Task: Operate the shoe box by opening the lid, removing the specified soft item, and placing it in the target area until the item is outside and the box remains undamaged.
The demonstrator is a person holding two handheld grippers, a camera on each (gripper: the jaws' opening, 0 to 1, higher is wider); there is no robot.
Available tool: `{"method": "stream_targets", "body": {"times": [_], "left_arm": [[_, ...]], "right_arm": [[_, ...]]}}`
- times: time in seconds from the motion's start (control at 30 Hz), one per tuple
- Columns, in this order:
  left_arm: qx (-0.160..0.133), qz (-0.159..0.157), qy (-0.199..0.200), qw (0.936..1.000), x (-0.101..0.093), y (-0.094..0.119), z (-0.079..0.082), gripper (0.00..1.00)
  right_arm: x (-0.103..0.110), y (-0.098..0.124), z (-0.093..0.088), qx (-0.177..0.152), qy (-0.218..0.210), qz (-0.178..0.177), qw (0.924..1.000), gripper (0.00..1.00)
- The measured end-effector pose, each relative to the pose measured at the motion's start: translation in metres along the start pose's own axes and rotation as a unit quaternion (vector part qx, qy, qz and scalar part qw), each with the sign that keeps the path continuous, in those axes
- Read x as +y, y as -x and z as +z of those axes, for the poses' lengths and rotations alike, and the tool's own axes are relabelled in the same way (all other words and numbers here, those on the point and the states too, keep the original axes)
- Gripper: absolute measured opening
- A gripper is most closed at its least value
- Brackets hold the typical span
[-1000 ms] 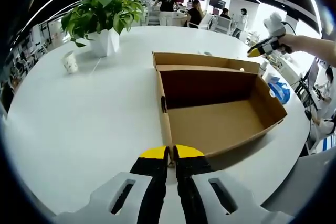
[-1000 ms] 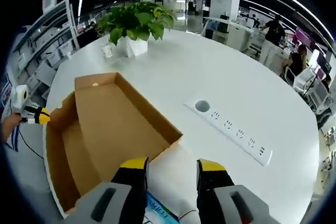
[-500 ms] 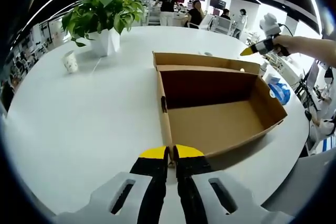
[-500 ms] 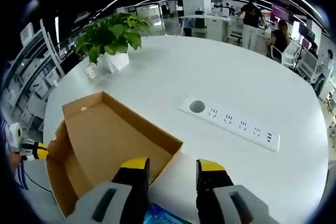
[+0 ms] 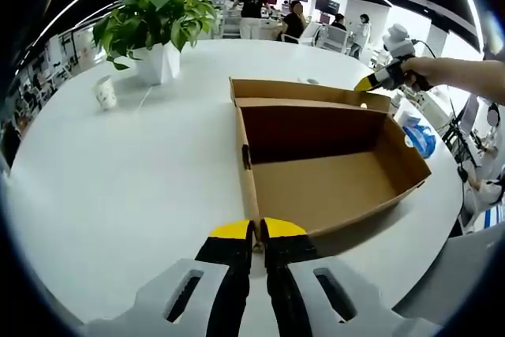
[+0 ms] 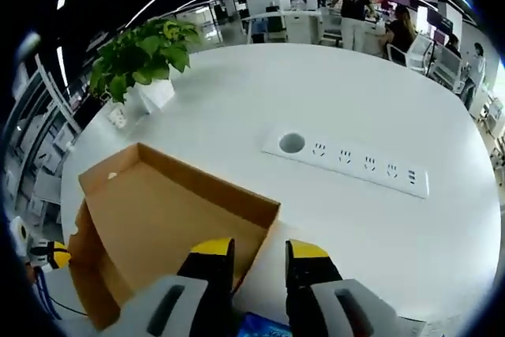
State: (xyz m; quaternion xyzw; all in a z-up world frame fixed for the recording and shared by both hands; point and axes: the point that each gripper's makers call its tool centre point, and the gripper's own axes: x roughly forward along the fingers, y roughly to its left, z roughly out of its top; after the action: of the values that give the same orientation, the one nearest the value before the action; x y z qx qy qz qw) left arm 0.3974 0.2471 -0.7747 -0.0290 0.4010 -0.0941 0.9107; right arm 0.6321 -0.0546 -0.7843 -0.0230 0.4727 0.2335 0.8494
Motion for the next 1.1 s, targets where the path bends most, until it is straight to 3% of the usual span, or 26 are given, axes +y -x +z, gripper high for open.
{"method": "stream_targets", "body": {"times": [0.13, 0.23, 0.43, 1.1], "left_arm": [[-0.001, -0.001, 0.001, 1.0000, 0.001, 0.000, 0.000, 0.02], [-0.001, -0.002, 0.003, 1.0000, 0.002, -0.001, 0.000, 0.02], [-0.003, -0.004, 0.003, 1.0000, 0.001, -0.001, 0.000, 0.02], [-0.006, -0.003, 0.005, 1.0000, 0.000, -0.001, 0.000, 0.02]], "right_arm": [[-0.001, -0.003, -0.005, 0.007, -0.014, -0.001, 0.9999, 0.14], [0.007, -0.001, -0.002, -0.006, -0.047, 0.018, 0.9987, 0.06], [0.003, 0.002, -0.002, -0.005, -0.030, -0.001, 0.9995, 0.00], [0.007, 0.021, 0.015, -0.040, -0.019, -0.008, 0.9990, 0.00]]}}
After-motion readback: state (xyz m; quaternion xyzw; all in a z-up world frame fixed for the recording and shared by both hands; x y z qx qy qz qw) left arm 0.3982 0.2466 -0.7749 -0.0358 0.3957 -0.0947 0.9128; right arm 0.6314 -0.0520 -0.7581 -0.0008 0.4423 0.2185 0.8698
